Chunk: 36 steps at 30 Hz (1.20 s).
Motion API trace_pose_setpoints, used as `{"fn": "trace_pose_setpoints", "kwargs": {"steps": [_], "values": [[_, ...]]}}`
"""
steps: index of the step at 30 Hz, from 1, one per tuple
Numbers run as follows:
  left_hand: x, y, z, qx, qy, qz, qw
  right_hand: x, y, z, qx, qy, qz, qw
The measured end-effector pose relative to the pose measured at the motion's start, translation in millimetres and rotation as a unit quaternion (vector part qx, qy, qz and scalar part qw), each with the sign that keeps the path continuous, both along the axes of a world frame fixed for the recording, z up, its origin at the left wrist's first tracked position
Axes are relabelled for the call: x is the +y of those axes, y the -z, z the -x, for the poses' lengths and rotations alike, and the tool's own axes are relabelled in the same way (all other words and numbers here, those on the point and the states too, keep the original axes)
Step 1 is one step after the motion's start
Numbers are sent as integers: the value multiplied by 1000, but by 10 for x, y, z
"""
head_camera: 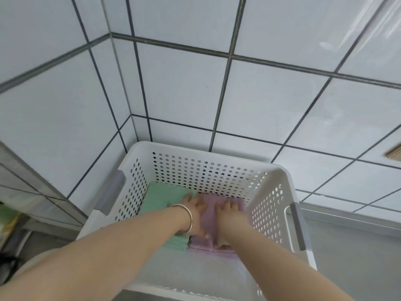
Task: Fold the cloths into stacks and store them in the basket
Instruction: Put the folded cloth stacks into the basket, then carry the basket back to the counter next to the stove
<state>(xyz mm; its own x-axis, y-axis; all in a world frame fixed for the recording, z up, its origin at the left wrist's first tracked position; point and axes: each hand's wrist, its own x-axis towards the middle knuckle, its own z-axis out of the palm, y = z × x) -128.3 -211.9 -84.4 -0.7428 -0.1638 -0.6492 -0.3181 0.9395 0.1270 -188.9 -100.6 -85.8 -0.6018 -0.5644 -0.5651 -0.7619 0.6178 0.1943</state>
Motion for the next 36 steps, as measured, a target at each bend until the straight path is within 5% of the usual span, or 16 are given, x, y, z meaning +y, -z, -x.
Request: {"fn": "trace_pose_setpoints", "kwargs": {"steps": [3,6,10,13,15,17,19,20,22,25,29,31,36], "values": [[-158,-181,-102,59,-32,35,997,-89,-115,-115,-18,26,74,997],[-340,-206,-361,2,-62,113,992,-117,-83,-232,-90,61,72,992],[-347,-288,-534,-51,-71,109,990,-124,-74,-216,-103,61,24,992],[-350,-626,-520,-1,-104,93,990,-163,-419,-191,-73,17,30,997],[-346,-941,-535,53,-126,87,987,-120,-760,-193,3,-21,129,991],[-333,-1237,-633,148,-155,79,974,31,-1090,-220,93,-33,309,946],[-346,-1404,-779,264,-200,78,940,272,-1309,-205,177,-17,491,853],[-360,-1430,-864,310,-225,73,921,425,-1344,-181,223,-8,541,811],[-338,-1413,-1083,358,-264,67,893,768,-1249,-174,272,60,540,794],[-357,-1260,-1325,344,-294,89,887,1107,-1064,-190,191,248,467,827],[-308,-1165,-1460,295,-336,58,893,1255,-1035,-179,-64,425,495,756],[-320,-1174,-1451,298,-343,73,888,1210,-1014,-128,-117,458,511,718],[-250,-1271,-1412,315,-341,120,877,1231,-998,-154,-144,422,554,703]]}}
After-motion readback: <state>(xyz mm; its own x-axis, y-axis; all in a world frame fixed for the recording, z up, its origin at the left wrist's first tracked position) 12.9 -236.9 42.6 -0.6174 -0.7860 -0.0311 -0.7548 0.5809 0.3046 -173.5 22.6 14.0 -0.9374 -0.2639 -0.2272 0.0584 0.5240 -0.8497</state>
